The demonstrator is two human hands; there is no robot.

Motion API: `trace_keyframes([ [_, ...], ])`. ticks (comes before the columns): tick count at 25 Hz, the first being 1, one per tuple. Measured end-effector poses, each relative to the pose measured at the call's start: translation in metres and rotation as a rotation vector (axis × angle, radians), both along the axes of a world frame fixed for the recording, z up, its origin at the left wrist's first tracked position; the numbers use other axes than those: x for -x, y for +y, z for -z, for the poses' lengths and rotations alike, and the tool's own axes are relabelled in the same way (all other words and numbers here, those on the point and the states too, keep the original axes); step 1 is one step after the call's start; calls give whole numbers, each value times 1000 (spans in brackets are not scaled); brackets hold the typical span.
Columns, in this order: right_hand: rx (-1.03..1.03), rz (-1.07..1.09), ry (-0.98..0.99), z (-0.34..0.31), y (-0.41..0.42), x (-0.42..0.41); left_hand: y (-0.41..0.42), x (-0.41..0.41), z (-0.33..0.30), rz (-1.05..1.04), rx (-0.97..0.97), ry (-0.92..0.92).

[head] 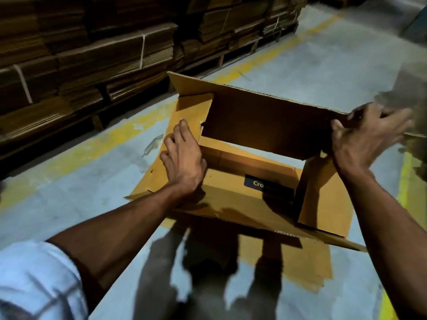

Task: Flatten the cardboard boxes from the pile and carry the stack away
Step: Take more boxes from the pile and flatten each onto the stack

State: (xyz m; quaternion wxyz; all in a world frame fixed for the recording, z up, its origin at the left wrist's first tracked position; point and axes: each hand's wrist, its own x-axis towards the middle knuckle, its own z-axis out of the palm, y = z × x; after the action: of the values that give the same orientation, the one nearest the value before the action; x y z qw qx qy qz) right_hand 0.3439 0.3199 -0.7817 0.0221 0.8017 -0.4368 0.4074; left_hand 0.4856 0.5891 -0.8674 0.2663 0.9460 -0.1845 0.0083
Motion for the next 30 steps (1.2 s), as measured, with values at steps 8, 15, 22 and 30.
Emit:
trace_keyframes([
  [8,-193,-14,-340,22,-16,13,22,-6,-1,18,143,-45],
  [15,-732,88,263,90,27,28,30,-2,9,60,156,-102],
  [22,-656,222,422,96,8,62,44,-5,1,112,329,-168],
  [30,-571,204,-150,76,-63,102,71,-38,1,367,224,-286],
])
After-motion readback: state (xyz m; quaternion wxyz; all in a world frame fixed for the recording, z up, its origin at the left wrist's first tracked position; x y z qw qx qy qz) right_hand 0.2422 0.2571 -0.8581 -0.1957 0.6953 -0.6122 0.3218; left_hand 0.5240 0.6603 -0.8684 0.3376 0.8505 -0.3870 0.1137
